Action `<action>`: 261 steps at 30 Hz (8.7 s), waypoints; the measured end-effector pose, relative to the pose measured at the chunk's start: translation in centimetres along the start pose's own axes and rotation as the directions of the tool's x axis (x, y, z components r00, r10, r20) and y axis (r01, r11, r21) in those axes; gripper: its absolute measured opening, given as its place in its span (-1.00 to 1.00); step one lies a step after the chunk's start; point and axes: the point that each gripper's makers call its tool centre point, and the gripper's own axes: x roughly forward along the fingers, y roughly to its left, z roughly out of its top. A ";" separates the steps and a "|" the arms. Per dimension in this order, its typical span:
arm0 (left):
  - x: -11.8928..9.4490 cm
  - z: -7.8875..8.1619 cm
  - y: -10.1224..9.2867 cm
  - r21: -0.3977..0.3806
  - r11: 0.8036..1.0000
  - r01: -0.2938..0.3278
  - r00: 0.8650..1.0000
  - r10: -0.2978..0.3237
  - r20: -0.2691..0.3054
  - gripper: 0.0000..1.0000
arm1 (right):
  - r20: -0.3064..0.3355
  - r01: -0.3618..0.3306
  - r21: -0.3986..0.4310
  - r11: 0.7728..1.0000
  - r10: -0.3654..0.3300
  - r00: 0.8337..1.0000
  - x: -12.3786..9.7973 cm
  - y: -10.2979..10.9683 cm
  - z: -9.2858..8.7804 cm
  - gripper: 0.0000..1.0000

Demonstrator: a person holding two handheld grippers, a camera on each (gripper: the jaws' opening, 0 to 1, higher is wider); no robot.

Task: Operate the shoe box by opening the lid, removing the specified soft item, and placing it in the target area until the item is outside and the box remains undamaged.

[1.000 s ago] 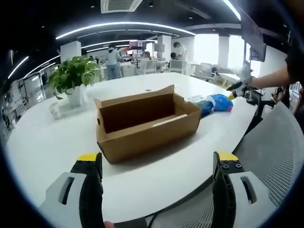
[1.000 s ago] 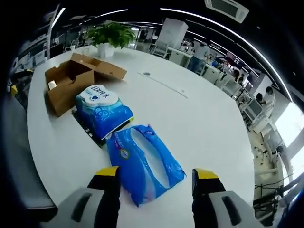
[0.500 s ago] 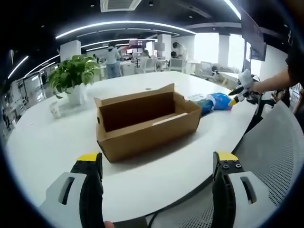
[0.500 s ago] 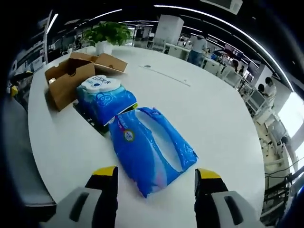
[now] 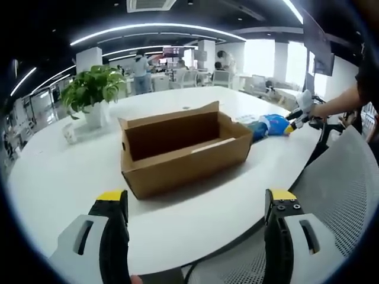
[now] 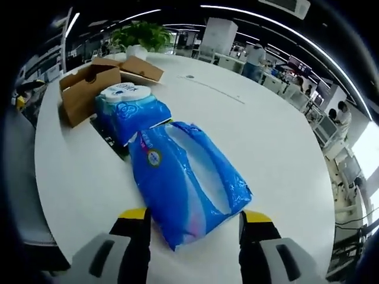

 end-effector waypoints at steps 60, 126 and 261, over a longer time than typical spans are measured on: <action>0.1 -0.8 0.1 0.018 1.000 -0.007 0.999 0.008 -0.048 0.89 | -0.032 -0.108 -0.184 0.977 0.104 0.994 2.2 -1.1 1.9 -0.02; -0.3 1.3 -0.3 0.001 1.000 0.023 0.997 -0.023 0.080 0.98 | 0.123 -0.282 -0.478 0.832 0.381 0.916 -5.0 10.5 17.8 0.33; -0.3 0.9 0.2 -0.007 1.000 0.002 0.998 -0.002 0.056 0.94 | -0.265 -0.595 -0.718 0.361 0.648 0.714 5.2 32.1 21.4 -0.72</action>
